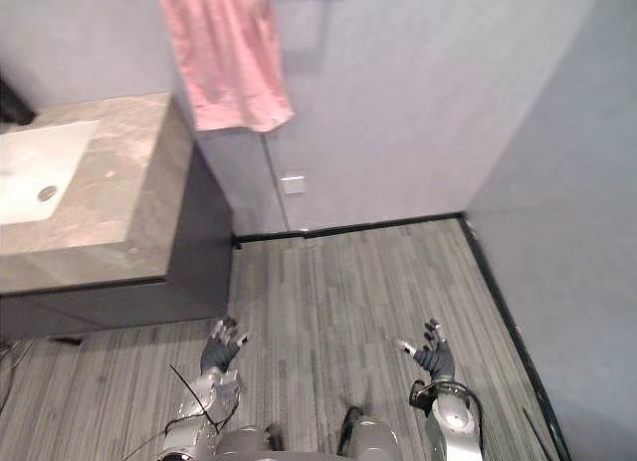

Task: Organize washtable

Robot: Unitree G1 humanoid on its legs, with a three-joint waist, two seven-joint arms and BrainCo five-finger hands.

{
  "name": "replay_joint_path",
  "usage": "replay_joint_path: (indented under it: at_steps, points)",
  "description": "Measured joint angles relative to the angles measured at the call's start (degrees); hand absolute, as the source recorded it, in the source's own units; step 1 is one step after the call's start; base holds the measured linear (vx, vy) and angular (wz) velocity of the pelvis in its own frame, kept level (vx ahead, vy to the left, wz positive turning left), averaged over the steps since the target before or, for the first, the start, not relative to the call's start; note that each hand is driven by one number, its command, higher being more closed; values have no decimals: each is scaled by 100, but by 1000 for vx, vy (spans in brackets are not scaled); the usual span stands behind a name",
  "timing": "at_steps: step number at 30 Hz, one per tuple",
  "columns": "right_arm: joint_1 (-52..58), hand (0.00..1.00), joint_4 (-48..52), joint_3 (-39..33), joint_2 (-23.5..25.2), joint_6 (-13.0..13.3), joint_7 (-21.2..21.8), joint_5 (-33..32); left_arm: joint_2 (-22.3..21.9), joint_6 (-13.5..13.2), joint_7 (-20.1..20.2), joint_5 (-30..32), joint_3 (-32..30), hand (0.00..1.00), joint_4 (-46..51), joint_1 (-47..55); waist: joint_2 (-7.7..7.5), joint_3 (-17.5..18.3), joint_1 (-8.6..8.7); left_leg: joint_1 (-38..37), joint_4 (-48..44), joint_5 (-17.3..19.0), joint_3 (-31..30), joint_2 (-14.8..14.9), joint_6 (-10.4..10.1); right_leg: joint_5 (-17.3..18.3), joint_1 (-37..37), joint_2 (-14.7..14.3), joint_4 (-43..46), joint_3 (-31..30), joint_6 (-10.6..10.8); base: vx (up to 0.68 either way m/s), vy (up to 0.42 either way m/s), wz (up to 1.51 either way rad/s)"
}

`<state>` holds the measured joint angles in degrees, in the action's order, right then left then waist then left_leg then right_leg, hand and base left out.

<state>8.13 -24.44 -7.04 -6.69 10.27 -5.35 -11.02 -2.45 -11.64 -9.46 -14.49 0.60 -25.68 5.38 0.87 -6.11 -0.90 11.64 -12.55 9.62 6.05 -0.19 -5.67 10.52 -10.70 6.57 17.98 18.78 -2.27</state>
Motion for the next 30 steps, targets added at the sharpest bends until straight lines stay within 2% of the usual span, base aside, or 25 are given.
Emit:
replay_joint_path:
  at_steps: [1, 2, 3, 5, 6, 8, 10, 11, 12, 14, 15, 16, 17, 18, 19, 20, 21, 22, 24, 26, 27, 29, 30]
  points:
    - [-38, 0, 102, -12, 8, 15, -54, -13, -42, -6, -90, 3, 14, 0, 280, 43, 16, 8, -74, 17, 63, -186, -147, -57, 73, -20, 24, -34, -56, -13, 30, 104, 57, 7]
    - [-125, 0, 329, 65, 52, 52, -156, -19, -74, -12, -322, 57, 11, 0, 845, 135, 60, 35, -185, -22, 135, -414, -127, -13, 246, -54, 80, -133, -169, -56, 132, 141, 79, -19]
    - [-221, 0, 622, 178, 123, 74, -228, -20, -90, -16, -445, 60, 40, 0, 1350, 141, 62, 43, -233, -24, 159, -425, -87, -22, 448, -81, 98, -173, -267, -189, 221, 164, 83, -23]
    - [-263, 0, 1124, 379, 249, 155, -239, -146, -67, -37, -602, 216, 229, 0, 2107, 142, 44, 45, -322, -143, 173, -365, 98, -69, 708, -1, 44, -106, -93, -352, 414, 273, 127, -27]
    - [-223, 0, 1465, 544, 368, 267, -219, -309, -82, -60, -711, 438, 440, 0, 2588, 117, -7, 45, -300, -392, 214, -274, 166, -213, 844, 239, -36, 78, 508, -648, 584, 353, 154, -19]
    - [-197, 0, 1651, 707, 458, 306, -221, -468, -94, -73, -818, 655, 613, 0, 2887, 63, -41, 48, -291, -620, 289, -228, 179, -318, 912, 362, -269, 242, 1332, -946, 758, 275, 97, 1]
    - [-203, 0, 1792, 987, 627, 366, -181, -697, -96, -93, -1126, 1353, 786, 0, 3465, 26, -91, 50, -152, -1097, 379, -59, 164, -388, 1052, 440, -748, 413, 2874, -1209, 632, 315, 36, 6]
    - [-195, 0, 1834, 1058, 678, 393, -163, -698, -96, -111, -1224, 1596, 780, 0, 3667, 24, -100, 63, -125, -1228, 385, 1, 165, -367, 1059, 487, -848, 414, 3065, -1263, 569, 389, -22, -1]
    - [-207, 0, 1891, 1115, 703, 458, -61, -732, -84, -148, -1391, 1932, 764, 0, 4006, 13, -103, 86, -100, -1366, 394, 125, 172, -261, 982, 507, -924, 310, 2778, -1286, 550, 314, -44, -9]
    - [-222, 0, 1929, 1121, 709, 495, 8, -861, -68, -222, -1544, 2213, 735, 0, 4209, -9, -115, 94, -115, -1444, 397, 211, 177, -140, 914, 508, -951, 105, 2188, -1392, 559, 335, -129, -18]
    - [-232, 0, 1982, 1092, 727, 501, 35, -932, -67, -246, -1663, 2440, 716, 0, 4319, -117, -106, 90, -136, -1525, 397, 300, 177, 81, 830, 441, -1036, -261, 1408, -1626, 578, 295, -184, -23]
    - [-229, 0, 2025, 1068, 739, 501, 32, -933, -67, -247, -1703, 2495, 713, 0, 4335, -191, -100, 86, -139, -1555, 397, 331, 177, 172, 781, 366, -1099, -411, 1117, -1741, 611, 287, -213, -20]
    - [-222, 0, 2130, 1020, 754, 502, 29, -932, -46, -255, -1713, 2603, 682, 0, 4335, -353, -133, 105, -109, -1607, 397, 362, 174, 303, 727, -154, -1148, -662, 213, -2078, 639, 236, -173, -4]
    - [-219, 0, 2190, 989, 745, 508, 24, -923, -42, -254, -1723, 2659, 657, 0, 4335, -428, -166, 115, -61, -1644, 384, 399, 161, 321, 664, -654, -1094, -696, -172, -2182, 624, 343, -216, 11]
    - [-220, 0, 2313, 959, 694, 510, 15, -922, -30, -240, -1754, 2698, 647, 0, 4326, -514, -56, 113, 33, -1787, 350, 532, 13, 429, 472, -1363, -865, -831, -441, -2125, 317, 375, -197, 0]
    - [-221, 0, 2382, 889, 624, 514, 14, -923, -57, -225, -1787, 2818, 605, 0, 4342, -582, 24, 123, 6, -1829, 318, 483, -36, 557, 401, -1361, -803, -909, -441, -2124, 218, 430, -246, -7]
    - [-186, 0, 2445, 831, 551, 513, 13, -921, -71, -226, -1809, 2947, 606, 0, 4342, -714, 36, 125, 16, -1865, 254, 330, -122, 617, 190, -1241, -742, -949, -315, -2105, 56, 370, -242, -15]
    - [-112, 0, 2538, 820, 535, 511, 14, -921, -71, -226, -1831, 3074, 602, 0, 4344, -785, 33, 124, 17, -1948, 241, 201, -149, 630, 135, -1123, -677, -953, -171, -2089, -8, 279, -212, 9]
    - [85, 0, 2784, 852, 548, 517, 50, -916, -95, -233, -1908, 3306, 598, 0, 4447, -823, 41, 129, 45, -2052, -59, 61, -141, 655, 190, -768, -476, -931, 73, -1992, -31, 207, -153, 31]
    - [145, 0, 2818, 918, 563, 523, 63, -914, -108, -245, -2163, 3506, 504, 0, 4624, -783, 34, 132, 15, -1685, -1103, 21, -157, 774, 253, -514, -197, -884, 90, -1784, -97, 180, -176, 53]
    - [145, 0, 2818, 917, 551, 522, 64, -914, -113, -245, -2214, 3541, 419, 0, 4651, -754, 37, 132, 15, -1467, -1519, -74, -150, 817, 333, -464, -100, -847, 52, -1690, -116, 81, -115, 54]
    - [146, 0, 2818, 922, 553, 520, 64, -912, -130, -243, -2368, 3552, 222, 0, 4704, -622, 42, 142, 8, -1171, -2021, -87, -114, 893, 359, -402, 78, -729, -102, -1489, -143, 61, -103, 67]
    - [152, 0, 2817, 865, 515, 520, 56, -913, -141, -238, -2494, 3555, 96, 0, 4813, -492, 28, 158, 7, -1024, -1937, -49, -116, 934, 356, -341, 117, -652, -132, -1335, -176, 65, -114, 77]
